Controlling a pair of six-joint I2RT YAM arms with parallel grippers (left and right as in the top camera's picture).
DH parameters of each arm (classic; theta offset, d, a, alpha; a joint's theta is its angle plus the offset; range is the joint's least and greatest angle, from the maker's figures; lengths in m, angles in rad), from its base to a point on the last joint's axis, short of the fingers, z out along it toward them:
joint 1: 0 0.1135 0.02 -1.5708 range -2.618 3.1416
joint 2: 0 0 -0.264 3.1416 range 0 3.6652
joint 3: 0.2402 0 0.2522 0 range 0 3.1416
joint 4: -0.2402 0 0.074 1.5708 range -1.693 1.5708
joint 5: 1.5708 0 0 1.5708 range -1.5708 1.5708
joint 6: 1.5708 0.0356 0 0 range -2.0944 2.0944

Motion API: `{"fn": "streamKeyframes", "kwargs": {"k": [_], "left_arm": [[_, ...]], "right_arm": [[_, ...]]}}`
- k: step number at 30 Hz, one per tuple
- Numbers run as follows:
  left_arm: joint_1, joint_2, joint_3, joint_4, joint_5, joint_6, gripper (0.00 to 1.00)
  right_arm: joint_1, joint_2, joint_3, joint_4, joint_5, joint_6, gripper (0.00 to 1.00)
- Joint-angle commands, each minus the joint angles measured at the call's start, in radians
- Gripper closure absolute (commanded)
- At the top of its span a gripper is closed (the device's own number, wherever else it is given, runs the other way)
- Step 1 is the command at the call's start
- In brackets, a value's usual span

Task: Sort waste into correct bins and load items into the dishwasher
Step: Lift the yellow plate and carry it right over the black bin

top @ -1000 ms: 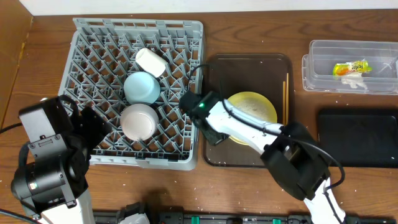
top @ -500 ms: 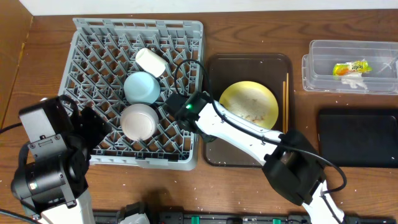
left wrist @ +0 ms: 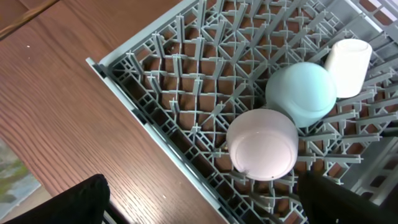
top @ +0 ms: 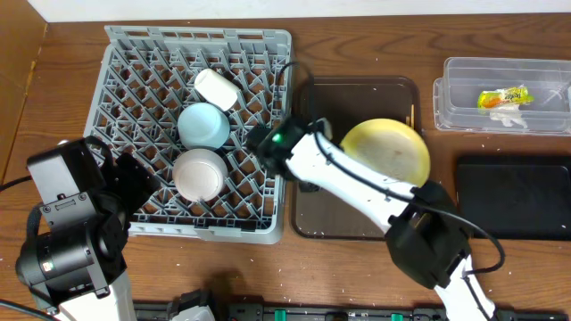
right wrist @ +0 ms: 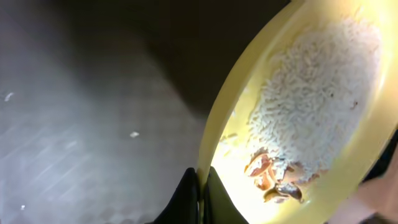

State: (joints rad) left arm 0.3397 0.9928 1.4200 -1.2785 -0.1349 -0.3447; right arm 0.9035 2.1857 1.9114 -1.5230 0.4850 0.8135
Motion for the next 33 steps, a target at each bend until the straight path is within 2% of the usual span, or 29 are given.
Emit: {"fn": "streamKeyframes", "kwargs": {"k": [1, 16, 22, 33], "left_arm": [[0.004, 0.001, 0.011, -0.002, -0.011, -0.013, 0.02], [0.004, 0.001, 0.011, -0.002, -0.011, -0.013, 0.02], [0.004, 0.001, 0.011, -0.002, -0.011, -0.013, 0.02], [0.004, 0.001, 0.011, -0.002, -0.011, -0.013, 0.02]], "right_arm": [[-0.076, -0.018, 0.062, -0.030, 0.068, 0.140, 0.99], [-0.384, -0.148, 0.084, -0.036, 0.022, 0.112, 0.99], [-0.566, -0.182, 0.084, 0.023, -0.140, -0.034, 0.99], [-0.846, -0.184, 0.084, 0.051, -0.408, -0.166, 0.99]]}}
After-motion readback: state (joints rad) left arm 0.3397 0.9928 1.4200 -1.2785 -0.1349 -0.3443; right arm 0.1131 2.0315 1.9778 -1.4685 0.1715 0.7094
